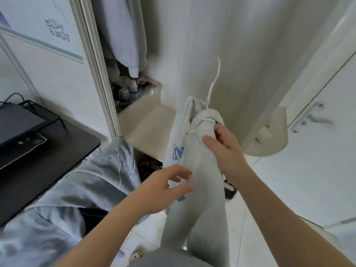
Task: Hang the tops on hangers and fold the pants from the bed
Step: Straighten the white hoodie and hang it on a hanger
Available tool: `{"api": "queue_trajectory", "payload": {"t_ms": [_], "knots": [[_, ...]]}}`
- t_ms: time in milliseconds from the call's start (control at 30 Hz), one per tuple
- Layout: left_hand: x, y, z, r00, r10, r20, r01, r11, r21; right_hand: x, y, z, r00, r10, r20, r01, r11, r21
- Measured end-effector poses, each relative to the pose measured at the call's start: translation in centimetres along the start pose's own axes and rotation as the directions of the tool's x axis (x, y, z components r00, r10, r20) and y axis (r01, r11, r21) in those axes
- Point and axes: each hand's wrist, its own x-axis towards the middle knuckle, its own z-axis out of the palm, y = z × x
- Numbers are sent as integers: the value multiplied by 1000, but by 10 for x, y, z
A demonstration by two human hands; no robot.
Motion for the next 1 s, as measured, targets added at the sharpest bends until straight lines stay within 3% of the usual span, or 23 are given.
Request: {"api": "queue_trajectory", "payload": {"t_ms": [233,433,667,1000], "knots": [[30,14,-78,984,176,42,-178,982,62,74,-46,44,969,-97,-229,116,991,73],[55,38,-124,956,294,13,-294,953,71,131,-112,54,927,-178,-330,199,980,31],[88,92,-193,883,446,-148,-425,892,151,197,-196,59,862,-347,-371,361,932,-32],[150,191,-291,750,619,-232,-541,777,323,302,-324,36,721,-579,-380,538,814,-219]]}}
